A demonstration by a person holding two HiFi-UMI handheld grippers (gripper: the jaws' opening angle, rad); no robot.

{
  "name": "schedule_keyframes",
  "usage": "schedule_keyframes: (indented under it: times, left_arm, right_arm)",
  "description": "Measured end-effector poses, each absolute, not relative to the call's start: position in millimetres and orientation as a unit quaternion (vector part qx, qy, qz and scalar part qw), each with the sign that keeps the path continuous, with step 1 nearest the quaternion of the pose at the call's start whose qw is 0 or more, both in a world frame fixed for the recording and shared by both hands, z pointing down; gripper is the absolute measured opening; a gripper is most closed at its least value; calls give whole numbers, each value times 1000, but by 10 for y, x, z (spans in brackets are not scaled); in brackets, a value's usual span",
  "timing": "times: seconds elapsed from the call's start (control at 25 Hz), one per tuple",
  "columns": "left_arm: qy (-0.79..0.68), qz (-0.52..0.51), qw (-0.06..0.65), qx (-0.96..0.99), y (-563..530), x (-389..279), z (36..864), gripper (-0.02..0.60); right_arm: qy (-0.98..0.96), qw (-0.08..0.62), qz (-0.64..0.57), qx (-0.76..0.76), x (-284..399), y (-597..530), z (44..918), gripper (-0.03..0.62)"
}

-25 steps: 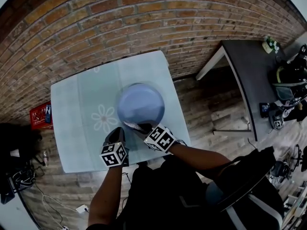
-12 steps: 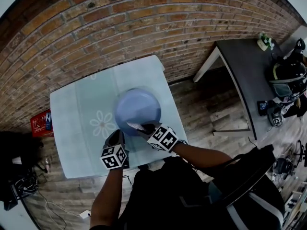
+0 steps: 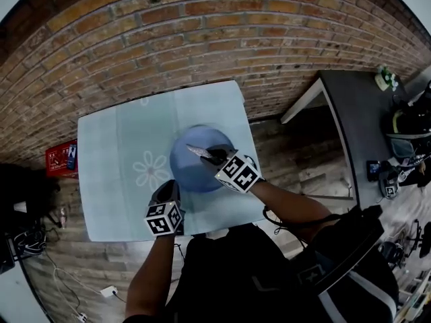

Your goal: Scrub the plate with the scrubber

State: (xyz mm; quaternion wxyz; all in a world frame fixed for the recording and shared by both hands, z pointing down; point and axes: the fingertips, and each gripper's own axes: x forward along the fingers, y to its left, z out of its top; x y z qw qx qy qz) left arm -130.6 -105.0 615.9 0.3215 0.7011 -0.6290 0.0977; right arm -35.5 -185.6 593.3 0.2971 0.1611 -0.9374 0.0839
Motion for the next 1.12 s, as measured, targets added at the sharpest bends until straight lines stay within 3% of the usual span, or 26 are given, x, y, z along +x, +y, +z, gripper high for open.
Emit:
schedule_keyframes:
  times: [0.64,1.12]
  left_arm:
    - [-634,103,325,694,-1207,-1307,6192,31]
    - [-603,125,328,717,-1268,-1165,6316,31]
  right_arm:
    - [-929,279,155,187,-872,-2595,6196,74]
    - [-903,266,179,286,-378,-2944,6331,74]
